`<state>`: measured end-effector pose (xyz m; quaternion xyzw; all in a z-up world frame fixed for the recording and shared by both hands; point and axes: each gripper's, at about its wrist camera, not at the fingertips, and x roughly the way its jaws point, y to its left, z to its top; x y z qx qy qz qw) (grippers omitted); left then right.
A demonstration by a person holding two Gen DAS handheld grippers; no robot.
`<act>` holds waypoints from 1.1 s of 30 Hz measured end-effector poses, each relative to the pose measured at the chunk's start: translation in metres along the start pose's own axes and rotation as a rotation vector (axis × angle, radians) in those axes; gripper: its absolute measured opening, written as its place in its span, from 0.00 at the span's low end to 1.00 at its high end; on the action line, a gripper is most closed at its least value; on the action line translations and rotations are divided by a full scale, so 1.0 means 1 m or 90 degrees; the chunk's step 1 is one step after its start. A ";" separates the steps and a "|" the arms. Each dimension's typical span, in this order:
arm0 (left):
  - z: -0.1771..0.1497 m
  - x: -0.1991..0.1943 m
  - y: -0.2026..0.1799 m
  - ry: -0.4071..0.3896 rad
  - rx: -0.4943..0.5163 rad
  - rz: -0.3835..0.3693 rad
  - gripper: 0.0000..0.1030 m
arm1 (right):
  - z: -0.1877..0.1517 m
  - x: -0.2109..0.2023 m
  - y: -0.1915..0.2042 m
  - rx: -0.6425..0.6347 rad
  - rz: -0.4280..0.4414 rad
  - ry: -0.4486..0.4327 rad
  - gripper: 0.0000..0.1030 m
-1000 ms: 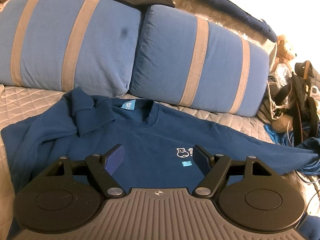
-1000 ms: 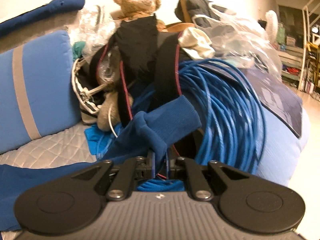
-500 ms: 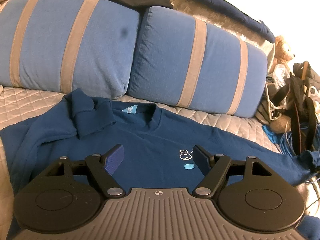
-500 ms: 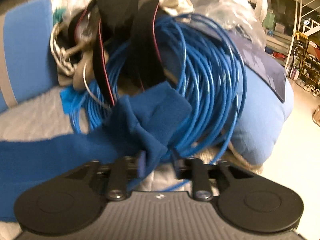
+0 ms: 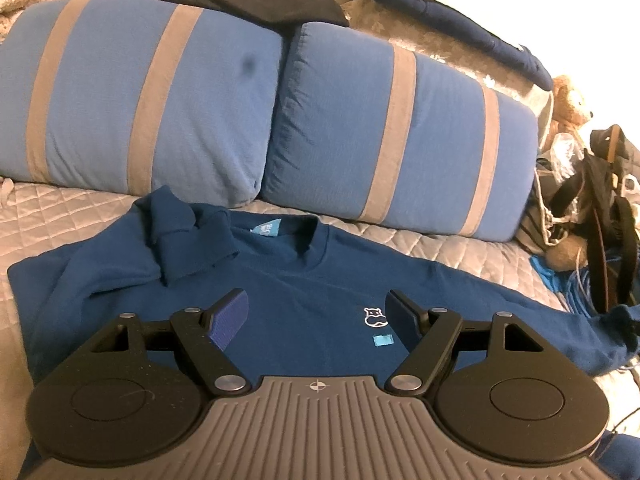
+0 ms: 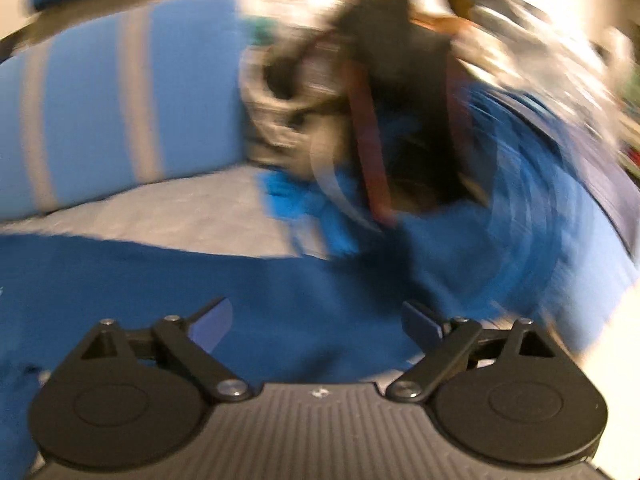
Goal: Fold clothes
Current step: 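Open the right gripper and lay the sleeve flat beside the body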
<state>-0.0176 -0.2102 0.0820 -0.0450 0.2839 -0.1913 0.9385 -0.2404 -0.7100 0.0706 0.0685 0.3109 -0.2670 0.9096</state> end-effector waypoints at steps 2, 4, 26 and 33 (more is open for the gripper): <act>0.000 -0.002 0.000 -0.005 0.001 -0.005 0.73 | 0.012 0.004 0.027 -0.066 0.054 -0.020 0.93; 0.000 -0.004 0.000 -0.015 0.004 -0.018 0.73 | 0.025 0.012 0.055 -0.122 0.122 -0.029 0.92; 0.001 0.001 -0.012 -0.001 0.031 -0.106 0.73 | 0.090 0.197 0.280 -0.290 0.296 0.084 0.72; 0.000 0.004 -0.012 0.007 0.029 -0.102 0.73 | 0.085 0.216 0.298 -0.303 0.282 0.098 0.09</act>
